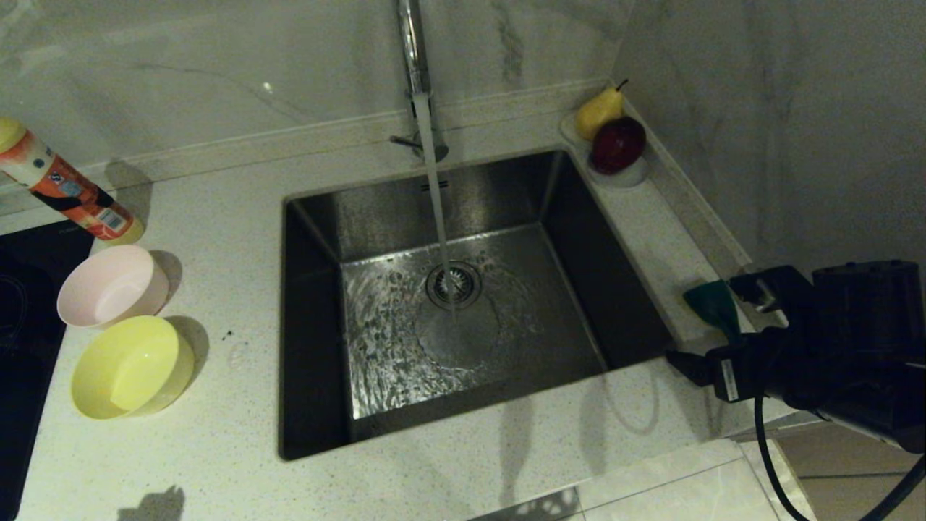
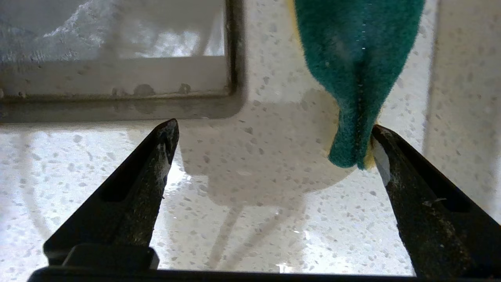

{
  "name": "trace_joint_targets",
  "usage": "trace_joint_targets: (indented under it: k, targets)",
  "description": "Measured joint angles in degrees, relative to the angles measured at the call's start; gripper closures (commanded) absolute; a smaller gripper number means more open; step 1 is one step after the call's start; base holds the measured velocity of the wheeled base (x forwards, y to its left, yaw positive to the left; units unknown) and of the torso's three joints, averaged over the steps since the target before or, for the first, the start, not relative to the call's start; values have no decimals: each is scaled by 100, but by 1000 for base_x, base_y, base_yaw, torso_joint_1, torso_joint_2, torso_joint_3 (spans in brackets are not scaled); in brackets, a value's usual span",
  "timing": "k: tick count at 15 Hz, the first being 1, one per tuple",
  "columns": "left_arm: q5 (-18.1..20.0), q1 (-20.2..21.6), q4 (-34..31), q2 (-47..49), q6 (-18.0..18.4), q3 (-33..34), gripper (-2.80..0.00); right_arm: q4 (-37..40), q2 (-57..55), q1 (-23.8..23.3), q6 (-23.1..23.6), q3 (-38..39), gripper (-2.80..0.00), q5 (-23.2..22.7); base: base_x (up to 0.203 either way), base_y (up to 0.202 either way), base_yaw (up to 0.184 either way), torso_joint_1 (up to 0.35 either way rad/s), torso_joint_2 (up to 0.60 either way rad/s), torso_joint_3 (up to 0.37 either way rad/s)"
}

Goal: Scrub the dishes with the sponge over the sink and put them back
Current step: Turn off the faucet

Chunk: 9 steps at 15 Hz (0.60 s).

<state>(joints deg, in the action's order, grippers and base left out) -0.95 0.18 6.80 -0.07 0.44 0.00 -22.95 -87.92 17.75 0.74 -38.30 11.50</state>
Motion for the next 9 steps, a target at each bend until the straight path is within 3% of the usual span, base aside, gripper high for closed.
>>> trace_joint_targets:
  k: [9]
  targets:
    - [-3, 4, 0, 0, -4, 0, 0, -72, 22, 138, -12, -150, -280, 82, 0, 0, 0, 0, 0, 0]
